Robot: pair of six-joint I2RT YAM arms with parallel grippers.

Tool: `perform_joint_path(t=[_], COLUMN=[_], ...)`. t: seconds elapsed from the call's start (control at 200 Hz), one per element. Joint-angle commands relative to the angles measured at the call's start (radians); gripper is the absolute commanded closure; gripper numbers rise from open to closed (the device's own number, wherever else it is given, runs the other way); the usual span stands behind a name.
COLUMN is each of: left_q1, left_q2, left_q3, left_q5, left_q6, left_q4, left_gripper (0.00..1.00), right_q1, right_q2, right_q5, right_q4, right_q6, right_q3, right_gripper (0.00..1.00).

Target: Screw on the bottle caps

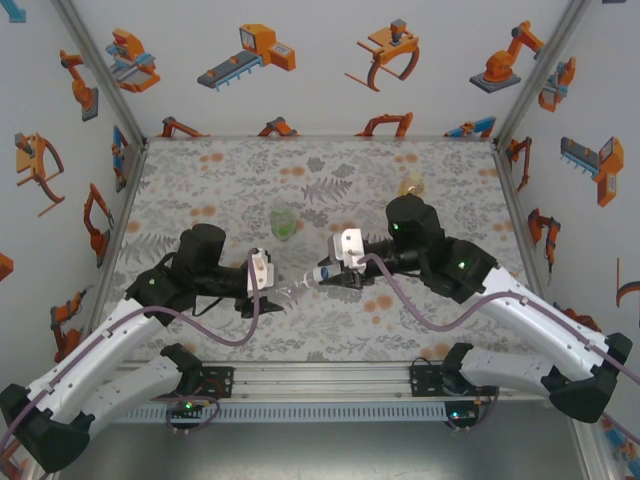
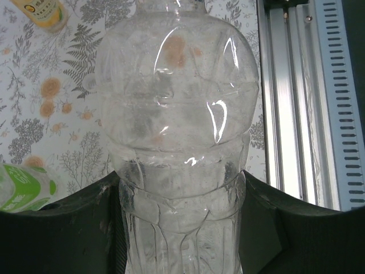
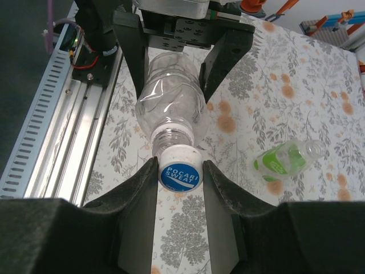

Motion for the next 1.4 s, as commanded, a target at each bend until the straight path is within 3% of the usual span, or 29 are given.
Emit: perform_joint_path(t=[0.0, 0.37, 0.626, 0.966, 1.116, 1.212, 1.397], left_q1=[-0.006, -0.006, -0.007, -0.007, -0.007, -0.006, -0.006], left_q2=[0.001, -0.009, -0.024, -0.024, -0.022, -0.026, -0.046], left_q3=[0.033, 0.029, 0.024, 0.021, 0.027, 0.024, 0.023], left_q5=[0.017, 0.029, 0.029, 0.158, 0.14, 0.067, -0.057], left_q6=[-0.001, -0.011, -0.004, 0.031, 0.026, 0.002, -0.021], left_q4=[-0.003, 0.014, 0.014, -0.003, -0.008, 0.008, 0.026], left_gripper=[1.0, 1.0, 1.0, 1.0, 1.0, 1.0, 1.0], right_q1=[0.019, 0.036, 0.05, 0.05, 0.049, 0.05, 0.049], right_q2=[0.005, 0.027, 0.024, 0.041, 0.066, 0.08, 0.091], right_q5=[-0.022, -0.073, -0.034, -0.124, -0.108, -0.064, 0.023], right_q4=[0.007, -0.014, -0.021, -0.127, -0.172, -0.141, 0.028], right_q6=[-0.026, -0.027, -0.03, -0.206, -0.226, -0.147, 0.165], right_q3=[0.012, 0.012, 0.009, 0.047, 0.065, 0.062, 0.017], right_gripper=[0.91, 0.91, 0.91, 0.93, 0.93, 0.95, 0.95])
